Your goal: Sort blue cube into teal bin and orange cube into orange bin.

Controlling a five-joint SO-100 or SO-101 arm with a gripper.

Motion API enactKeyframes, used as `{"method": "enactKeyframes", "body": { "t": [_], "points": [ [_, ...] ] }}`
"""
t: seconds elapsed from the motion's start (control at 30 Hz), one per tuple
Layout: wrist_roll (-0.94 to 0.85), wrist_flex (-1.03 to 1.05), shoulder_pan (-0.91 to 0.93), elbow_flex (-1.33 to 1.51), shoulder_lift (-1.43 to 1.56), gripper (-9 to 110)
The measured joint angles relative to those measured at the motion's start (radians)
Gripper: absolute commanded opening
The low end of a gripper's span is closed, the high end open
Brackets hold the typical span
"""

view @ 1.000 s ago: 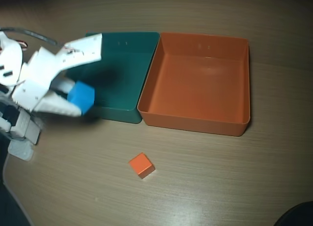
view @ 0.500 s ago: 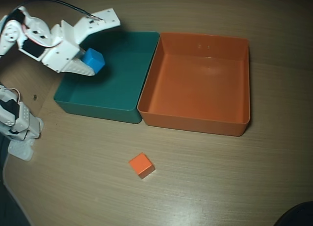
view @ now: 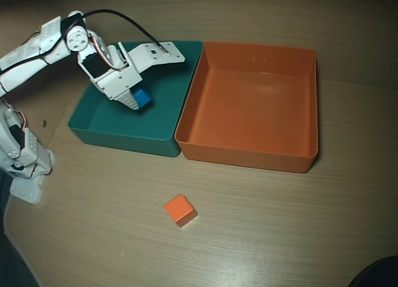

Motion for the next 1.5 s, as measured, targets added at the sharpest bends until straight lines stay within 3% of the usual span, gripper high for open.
{"method": "enactKeyframes", "body": {
  "t": [0.23, 0.57, 0.73, 1.03, 1.37, 1.5],
  "points": [
    [0.0, 0.0, 0.002, -0.028, -0.029, -3],
    [0.0, 0.0, 0.002, -0.029, -0.029, 31],
    [0.0, 0.0, 0.002, -0.029, -0.029, 39],
    [0.003, 0.0, 0.002, -0.034, -0.029, 33],
    [0.003, 0.0, 0.078, -0.038, 0.02, -4],
    [0.003, 0.0, 0.129, -0.038, 0.064, -6]
  ]
}}
